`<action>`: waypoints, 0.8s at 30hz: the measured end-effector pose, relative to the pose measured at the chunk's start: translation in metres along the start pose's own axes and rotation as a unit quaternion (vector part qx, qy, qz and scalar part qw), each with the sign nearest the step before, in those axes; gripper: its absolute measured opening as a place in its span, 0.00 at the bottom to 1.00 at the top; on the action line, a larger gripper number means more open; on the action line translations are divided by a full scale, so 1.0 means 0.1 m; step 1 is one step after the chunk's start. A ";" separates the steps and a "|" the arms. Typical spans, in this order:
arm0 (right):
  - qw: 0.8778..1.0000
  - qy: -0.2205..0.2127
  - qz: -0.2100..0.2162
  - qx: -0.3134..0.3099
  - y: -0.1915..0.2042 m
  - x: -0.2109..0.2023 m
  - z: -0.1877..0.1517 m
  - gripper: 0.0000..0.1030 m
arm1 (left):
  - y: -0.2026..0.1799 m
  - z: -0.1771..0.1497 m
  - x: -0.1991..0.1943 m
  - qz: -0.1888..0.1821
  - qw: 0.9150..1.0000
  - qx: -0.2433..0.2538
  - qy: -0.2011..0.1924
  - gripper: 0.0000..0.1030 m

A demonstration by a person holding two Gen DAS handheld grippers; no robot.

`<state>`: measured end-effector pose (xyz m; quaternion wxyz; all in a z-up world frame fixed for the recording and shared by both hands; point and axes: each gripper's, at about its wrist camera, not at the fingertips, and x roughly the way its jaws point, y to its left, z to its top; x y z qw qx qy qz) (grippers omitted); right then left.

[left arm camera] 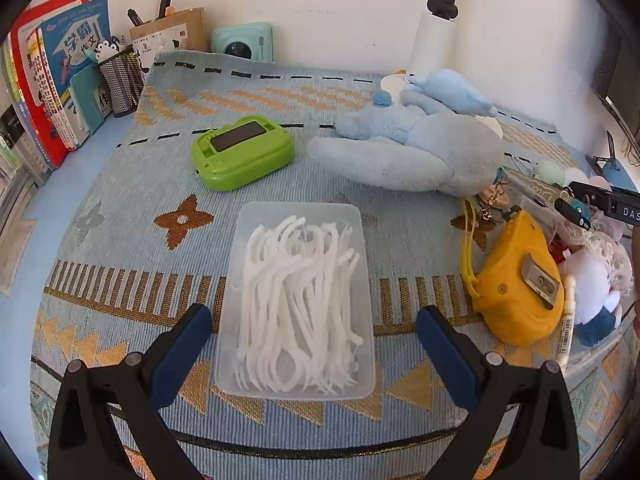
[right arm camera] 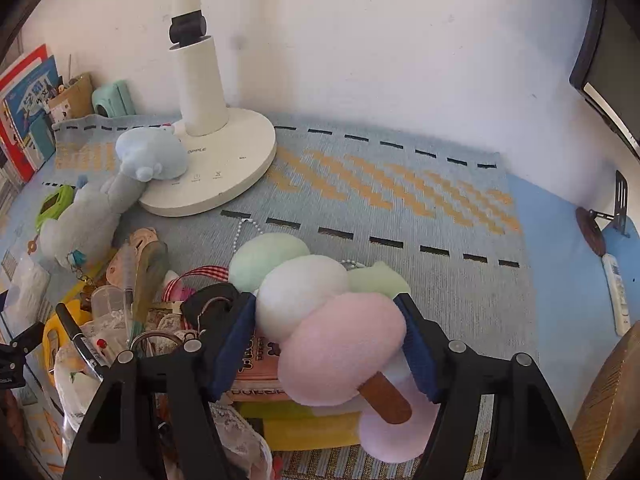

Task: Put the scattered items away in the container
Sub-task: 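Grasp the pastel plush skewer with the right gripper while the left grasps the floss box, then carry both items to the woven bowl and open both grippers to drop them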

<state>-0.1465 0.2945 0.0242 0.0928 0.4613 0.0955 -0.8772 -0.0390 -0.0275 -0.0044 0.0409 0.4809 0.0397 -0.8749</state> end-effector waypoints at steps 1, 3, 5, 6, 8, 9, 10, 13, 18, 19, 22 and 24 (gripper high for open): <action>1.000 -0.003 0.000 -0.002 0.01 -0.01 0.00 0.63 | 0.00 0.00 0.00 0.002 1.000 0.000 0.000 0.99; 1.000 -0.008 0.002 -0.003 0.02 -0.04 -0.02 0.58 | 0.01 0.00 0.00 0.001 1.000 -0.003 -0.002 0.98; 1.000 -0.019 0.002 0.002 0.02 -0.08 -0.05 0.56 | 0.05 0.00 -0.04 -0.002 1.000 -0.015 -0.014 0.86; 1.000 -0.027 0.003 0.005 0.01 -0.11 -0.06 0.56 | 0.07 -0.01 -0.07 -0.007 1.000 -0.020 -0.020 0.75; 0.999 -0.039 0.006 0.015 -0.03 -0.20 -0.07 0.55 | 0.10 -0.01 -0.11 -0.018 0.999 -0.029 -0.029 0.61; 0.999 -0.046 0.012 0.021 -0.06 -0.25 -0.08 0.55 | 0.11 -0.02 -0.12 -0.021 0.999 -0.032 -0.031 0.55; 0.998 -0.055 0.017 0.027 -0.09 -0.33 -0.08 0.55 | 0.11 -0.02 -0.13 -0.026 0.999 -0.033 -0.031 0.55; 0.997 -0.072 0.018 0.037 -0.15 -0.54 -0.09 0.55 | 0.09 -0.03 -0.21 -0.032 0.998 -0.032 -0.040 0.54; 0.993 -0.094 0.032 0.069 -0.29 -0.90 -0.20 0.55 | -0.04 0.00 -0.53 -0.041 0.996 -0.017 -0.076 0.52; 0.991 -0.102 0.035 0.075 -0.32 -0.98 -0.23 0.55 | -0.08 0.00 -0.60 -0.042 0.996 -0.012 -0.082 0.52; 0.988 -0.122 0.027 0.086 -0.40 -1.21 -0.35 0.55 | -0.18 0.02 -0.78 -0.045 0.994 0.002 -0.099 0.52; 0.986 -0.133 0.026 0.096 -0.47 -1.36 -0.43 0.55 | -0.25 0.03 -0.91 -0.051 0.993 0.006 -0.110 0.52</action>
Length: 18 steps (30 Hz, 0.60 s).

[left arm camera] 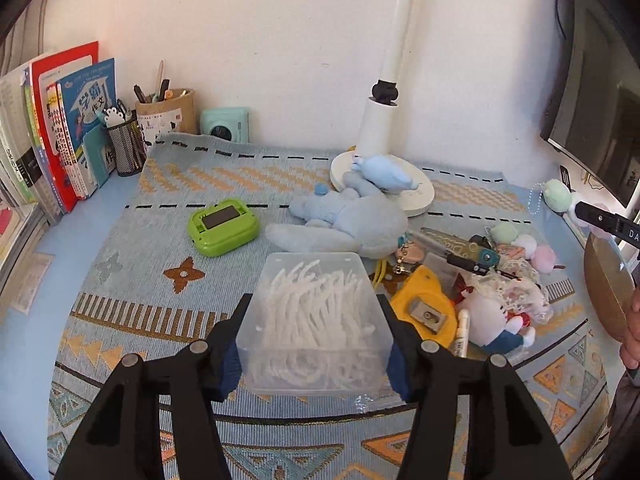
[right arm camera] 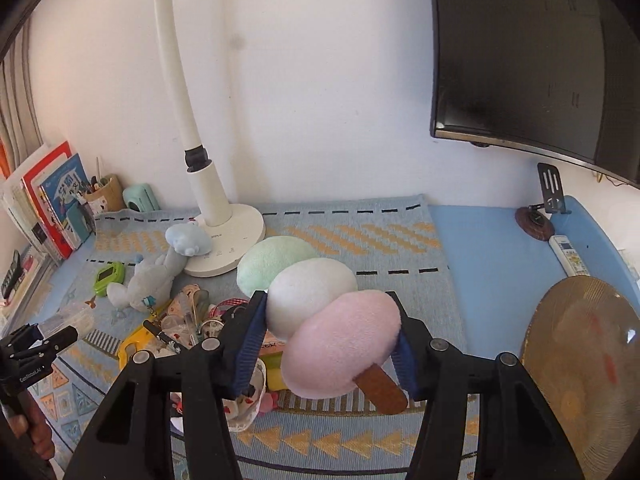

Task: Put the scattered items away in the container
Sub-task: 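Carry both items to the woven bowl and open both grippers to drop them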

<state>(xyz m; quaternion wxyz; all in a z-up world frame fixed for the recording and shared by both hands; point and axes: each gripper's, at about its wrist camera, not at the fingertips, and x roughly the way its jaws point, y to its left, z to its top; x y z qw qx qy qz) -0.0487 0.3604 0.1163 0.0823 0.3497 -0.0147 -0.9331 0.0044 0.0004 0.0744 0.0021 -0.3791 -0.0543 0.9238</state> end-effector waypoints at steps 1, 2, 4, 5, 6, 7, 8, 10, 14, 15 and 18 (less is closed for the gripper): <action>1.000 -0.006 0.001 0.006 -0.05 -0.09 -0.01 0.55 | -0.05 0.02 -0.06 -0.006 1.000 0.004 -0.008 0.52; 1.000 -0.010 0.002 0.013 -0.10 -0.16 -0.02 0.55 | -0.12 0.05 -0.13 -0.012 1.000 0.010 -0.015 0.52; 0.999 -0.021 -0.005 0.026 -0.20 -0.32 -0.05 0.55 | -0.30 0.11 -0.28 -0.018 0.999 0.027 -0.031 0.52; 0.999 -0.028 -0.008 0.033 -0.26 -0.41 -0.06 0.55 | -0.40 0.15 -0.34 -0.024 0.998 0.037 -0.039 0.52; 0.999 -0.036 -0.010 0.040 -0.33 -0.50 -0.08 0.55 | -0.51 0.19 -0.41 -0.032 0.997 0.046 -0.048 0.52; 0.998 -0.043 -0.015 0.047 -0.40 -0.60 -0.11 0.55 | -0.62 0.24 -0.47 -0.042 0.996 0.057 -0.055 0.52; 0.997 -0.049 -0.021 0.054 -0.47 -0.68 -0.12 0.55 | -0.75 0.29 -0.52 -0.054 0.994 0.069 -0.062 0.52; 0.995 -0.062 -0.038 0.074 -0.65 -0.87 -0.17 0.55 | -1.04 0.38 -0.61 -0.075 0.990 0.096 -0.076 0.52; 0.987 -0.083 -0.075 0.116 -1.04 -1.19 -0.29 0.55 | -1.69 0.52 -0.68 -0.129 0.976 0.150 -0.092 0.52; 0.984 -0.087 -0.088 0.129 -1.15 -1.29 -0.34 0.55 | -1.86 0.55 -0.68 -0.145 0.972 0.161 -0.093 0.52; 0.974 -0.092 -0.119 0.167 -1.52 -1.49 -0.46 0.55 | -2.37 0.62 -0.62 -0.198 0.958 0.190 -0.088 0.52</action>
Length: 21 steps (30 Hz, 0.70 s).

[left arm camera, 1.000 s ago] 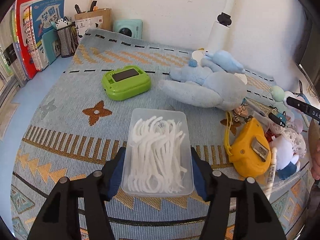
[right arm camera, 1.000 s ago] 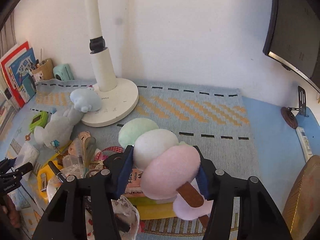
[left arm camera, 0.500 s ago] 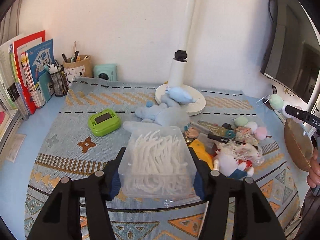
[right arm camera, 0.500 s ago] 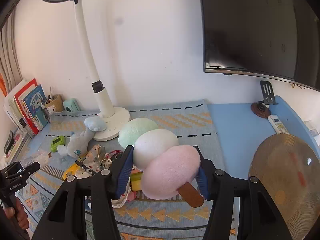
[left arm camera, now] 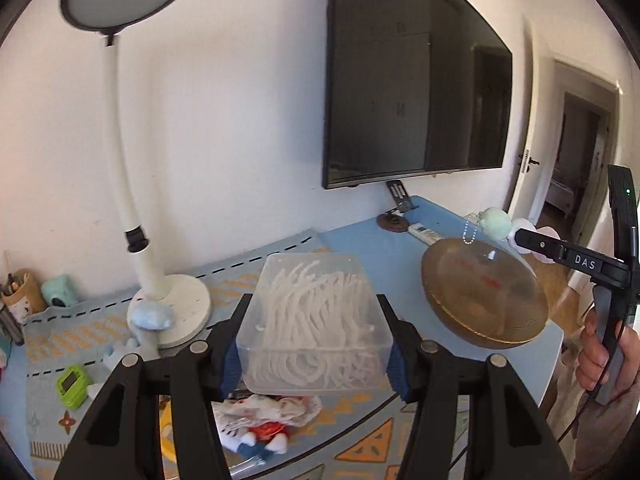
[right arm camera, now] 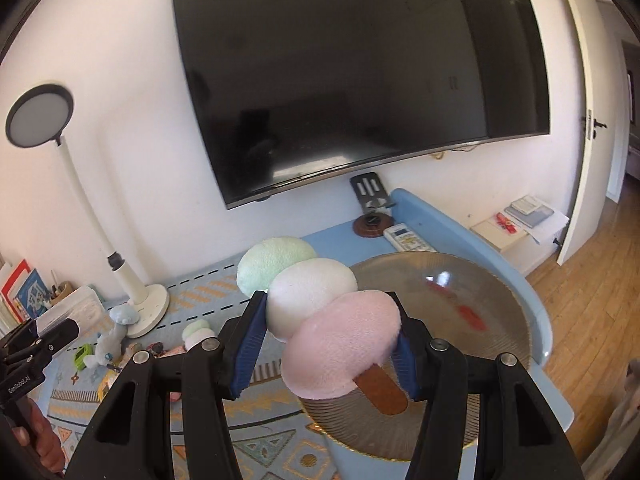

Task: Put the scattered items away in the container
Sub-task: 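Carry both items to the woven bowl and open both grippers to drop them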

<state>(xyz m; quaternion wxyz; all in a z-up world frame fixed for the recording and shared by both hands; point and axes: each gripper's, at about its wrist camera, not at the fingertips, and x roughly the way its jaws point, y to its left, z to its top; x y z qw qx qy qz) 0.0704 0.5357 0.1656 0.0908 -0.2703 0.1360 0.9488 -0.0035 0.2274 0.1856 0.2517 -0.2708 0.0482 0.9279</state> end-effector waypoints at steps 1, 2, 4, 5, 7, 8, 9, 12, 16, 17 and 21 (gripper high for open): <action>1.000 0.000 -0.013 0.012 -0.13 -0.02 0.01 0.55 | -0.12 0.06 0.11 -0.020 1.000 0.005 0.002 0.52; 0.999 0.003 -0.025 0.022 -0.24 -0.02 0.01 0.55 | -0.24 0.12 0.22 -0.041 0.999 0.008 0.006 0.52; 0.998 0.019 -0.038 0.045 -0.45 0.05 -0.01 0.55 | -0.48 0.20 0.45 -0.083 0.996 0.012 0.014 0.52; 0.997 0.028 -0.038 0.056 -0.54 0.11 -0.03 0.55 | -0.61 0.23 0.56 -0.100 0.995 0.015 0.017 0.52; 0.995 0.046 -0.042 0.076 -0.69 0.23 -0.09 0.55 | -0.86 0.27 0.81 -0.125 0.992 0.025 0.024 0.52; 0.994 0.054 -0.048 0.082 -0.74 0.30 -0.12 0.55 | -0.98 0.28 0.94 -0.134 0.990 0.029 0.033 0.52; 0.993 0.061 -0.052 0.087 -0.78 0.36 -0.15 0.55 | -1.08 0.27 1.07 -0.144 0.988 0.031 0.042 0.52; 0.990 0.079 -0.066 0.098 -0.90 0.47 -0.24 0.55 | -1.33 0.22 1.41 -0.173 0.982 0.032 0.065 0.52; 0.986 0.093 -0.091 0.102 -0.99 0.62 -0.31 0.55 | -1.52 0.11 1.84 -0.185 0.977 0.035 0.101 0.52; 0.985 0.099 -0.096 0.102 -1.00 0.66 -0.32 0.55 | -1.53 0.07 1.92 -0.189 0.975 0.032 0.110 0.52; 0.982 0.122 -0.107 0.097 -1.03 0.81 -0.36 0.56 | -1.63 -0.02 2.10 -0.198 0.971 0.038 0.132 0.52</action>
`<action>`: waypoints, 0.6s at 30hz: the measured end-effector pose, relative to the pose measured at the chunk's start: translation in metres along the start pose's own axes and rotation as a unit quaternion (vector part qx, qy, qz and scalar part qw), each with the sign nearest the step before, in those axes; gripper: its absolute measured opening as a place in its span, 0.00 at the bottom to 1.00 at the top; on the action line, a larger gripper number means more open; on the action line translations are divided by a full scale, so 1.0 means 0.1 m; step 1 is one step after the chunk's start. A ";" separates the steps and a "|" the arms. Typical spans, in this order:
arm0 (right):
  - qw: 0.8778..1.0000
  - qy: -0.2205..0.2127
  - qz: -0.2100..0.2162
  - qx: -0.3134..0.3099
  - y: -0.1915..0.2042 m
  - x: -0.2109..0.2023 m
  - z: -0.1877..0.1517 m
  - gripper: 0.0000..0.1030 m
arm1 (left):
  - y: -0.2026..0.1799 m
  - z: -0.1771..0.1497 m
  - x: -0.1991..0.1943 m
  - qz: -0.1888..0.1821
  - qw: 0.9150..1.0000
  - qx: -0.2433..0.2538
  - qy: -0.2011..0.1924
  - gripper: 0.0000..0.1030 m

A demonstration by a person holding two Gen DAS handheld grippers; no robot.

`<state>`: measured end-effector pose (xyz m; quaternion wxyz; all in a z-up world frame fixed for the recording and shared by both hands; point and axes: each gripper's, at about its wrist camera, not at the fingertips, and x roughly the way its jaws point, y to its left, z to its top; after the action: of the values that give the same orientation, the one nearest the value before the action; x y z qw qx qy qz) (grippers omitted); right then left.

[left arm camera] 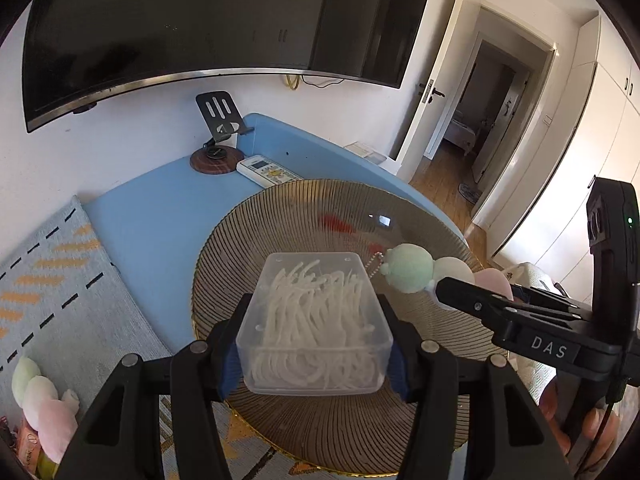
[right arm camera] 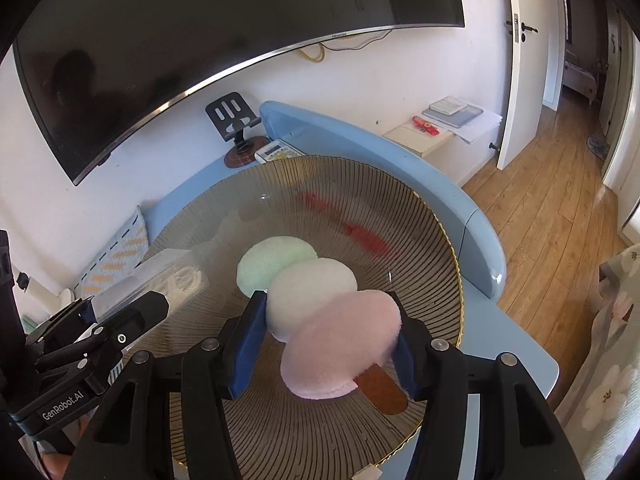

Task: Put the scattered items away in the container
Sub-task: 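Carry both items to the woven bowl and open both grippers to drop them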

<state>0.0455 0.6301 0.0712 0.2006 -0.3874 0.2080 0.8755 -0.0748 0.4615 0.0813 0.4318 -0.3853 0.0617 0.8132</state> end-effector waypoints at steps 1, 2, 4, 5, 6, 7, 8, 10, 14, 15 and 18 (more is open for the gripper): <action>1.000 0.007 -0.006 -0.003 0.00 0.05 0.00 0.56 | -0.01 -0.01 0.03 0.002 1.000 0.005 0.003 0.52; 1.000 0.014 -0.012 -0.005 0.01 0.08 0.00 0.57 | -0.02 -0.02 0.05 0.005 1.000 0.010 0.007 0.52; 1.000 0.026 -0.015 -0.008 0.02 0.15 -0.02 0.57 | -0.04 -0.05 0.08 0.007 1.000 0.015 0.017 0.52; 0.999 0.031 -0.013 -0.008 0.02 0.17 -0.04 0.57 | -0.04 -0.07 0.11 0.004 1.000 0.016 0.023 0.52; 0.999 0.035 -0.012 -0.006 0.02 0.18 -0.05 0.58 | -0.03 -0.08 0.13 0.002 0.999 0.016 0.028 0.53; 0.999 0.039 -0.011 -0.004 0.01 0.19 -0.06 0.59 | -0.02 -0.09 0.14 0.001 0.999 0.014 0.033 0.56; 0.999 0.044 -0.010 -0.001 0.00 0.21 -0.07 0.60 | 0.00 -0.09 0.14 0.000 0.999 0.010 0.035 0.68; 0.999 0.046 -0.009 -0.002 0.00 0.19 -0.08 0.64 | 0.04 -0.10 0.10 -0.003 0.999 0.003 0.034 0.80; 0.999 0.037 0.010 0.018 0.00 0.08 -0.10 0.74 | 0.09 -0.11 -0.06 -0.007 0.999 -0.004 0.036 0.80; 0.999 0.032 0.010 0.020 0.01 0.03 -0.11 0.74 | 0.10 -0.12 -0.13 -0.004 0.999 -0.004 0.033 0.80; 0.999 0.016 0.018 0.025 0.08 -0.11 -0.13 0.74 | 0.11 -0.19 -0.39 0.006 1.000 -0.003 0.022 0.80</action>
<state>0.0566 0.6147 0.0733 0.1911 -0.3926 0.2398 0.8671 -0.0593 0.4205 0.0920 0.4247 -0.4035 0.0710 0.8073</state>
